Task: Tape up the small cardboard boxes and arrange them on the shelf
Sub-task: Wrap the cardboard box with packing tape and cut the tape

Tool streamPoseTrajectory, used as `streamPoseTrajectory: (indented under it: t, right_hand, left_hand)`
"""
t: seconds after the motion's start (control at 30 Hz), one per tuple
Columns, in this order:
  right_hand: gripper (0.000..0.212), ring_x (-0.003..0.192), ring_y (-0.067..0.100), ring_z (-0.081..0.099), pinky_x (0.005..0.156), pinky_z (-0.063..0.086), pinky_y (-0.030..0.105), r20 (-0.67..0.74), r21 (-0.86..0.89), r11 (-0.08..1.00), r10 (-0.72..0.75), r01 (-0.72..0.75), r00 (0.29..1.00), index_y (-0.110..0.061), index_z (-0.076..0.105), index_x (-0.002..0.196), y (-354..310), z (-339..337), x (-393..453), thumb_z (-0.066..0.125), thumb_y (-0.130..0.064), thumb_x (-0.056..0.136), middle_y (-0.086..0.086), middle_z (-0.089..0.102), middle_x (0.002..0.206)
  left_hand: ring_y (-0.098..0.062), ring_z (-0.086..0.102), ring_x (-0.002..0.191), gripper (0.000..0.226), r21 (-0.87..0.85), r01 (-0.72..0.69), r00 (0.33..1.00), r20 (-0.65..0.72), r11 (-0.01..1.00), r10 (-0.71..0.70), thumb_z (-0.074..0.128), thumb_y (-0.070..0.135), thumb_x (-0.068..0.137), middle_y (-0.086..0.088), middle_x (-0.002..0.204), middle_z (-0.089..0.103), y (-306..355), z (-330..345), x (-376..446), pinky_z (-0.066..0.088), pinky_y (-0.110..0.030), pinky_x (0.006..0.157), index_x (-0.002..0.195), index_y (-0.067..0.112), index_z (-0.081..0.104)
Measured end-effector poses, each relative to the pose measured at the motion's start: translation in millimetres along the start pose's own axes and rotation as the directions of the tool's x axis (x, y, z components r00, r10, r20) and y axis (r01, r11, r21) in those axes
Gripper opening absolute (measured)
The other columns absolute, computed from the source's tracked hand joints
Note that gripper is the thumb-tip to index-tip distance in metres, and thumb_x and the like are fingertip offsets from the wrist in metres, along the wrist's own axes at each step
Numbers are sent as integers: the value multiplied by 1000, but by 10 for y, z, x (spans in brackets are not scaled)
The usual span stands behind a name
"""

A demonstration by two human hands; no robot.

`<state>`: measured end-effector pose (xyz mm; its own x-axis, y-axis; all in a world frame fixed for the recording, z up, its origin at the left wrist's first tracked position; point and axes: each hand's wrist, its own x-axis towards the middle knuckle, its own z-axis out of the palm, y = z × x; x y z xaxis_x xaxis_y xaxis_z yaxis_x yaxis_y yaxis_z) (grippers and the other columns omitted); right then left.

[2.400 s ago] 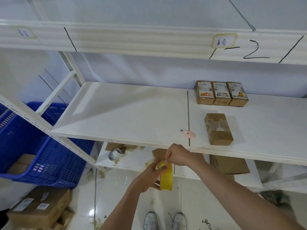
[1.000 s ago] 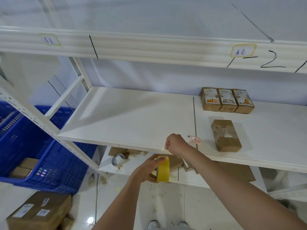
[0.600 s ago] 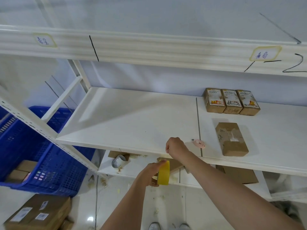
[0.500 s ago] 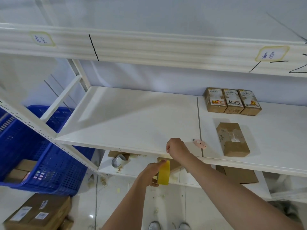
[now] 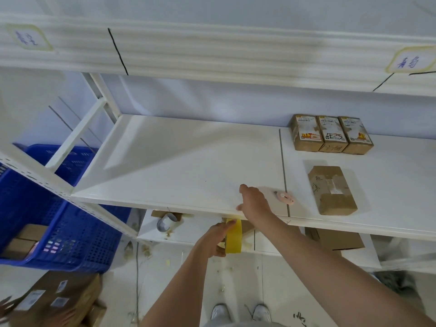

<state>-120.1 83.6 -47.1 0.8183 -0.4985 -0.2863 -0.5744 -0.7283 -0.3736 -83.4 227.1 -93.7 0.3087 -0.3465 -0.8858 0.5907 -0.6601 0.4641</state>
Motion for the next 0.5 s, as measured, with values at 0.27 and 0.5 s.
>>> streamPoseTrajectory:
  t: [0.27,0.5]
  right_hand:
    - [13,75,14,58,60,43,27,-96,191,979,91,-71,991,-11,59,108,183,66,76,53,-6,98,7,62,97]
    - [9,79,14,61,67,45,21,-338,473,873,303,-117,891,-13,66,100,437,-193,-191,58,-9,98,-4,65,89]
  left_hand:
    - [-38,61,118,76,57,-45,999,16,997,45,56,67,91,-10,144,52,-15,-21,23,48,-50,106,152,26,37]
    - [-27,57,114,80,251,-75,994,-62,965,94,54,74,88,-4,134,52,-39,-93,15,50,-40,92,149,26,37]
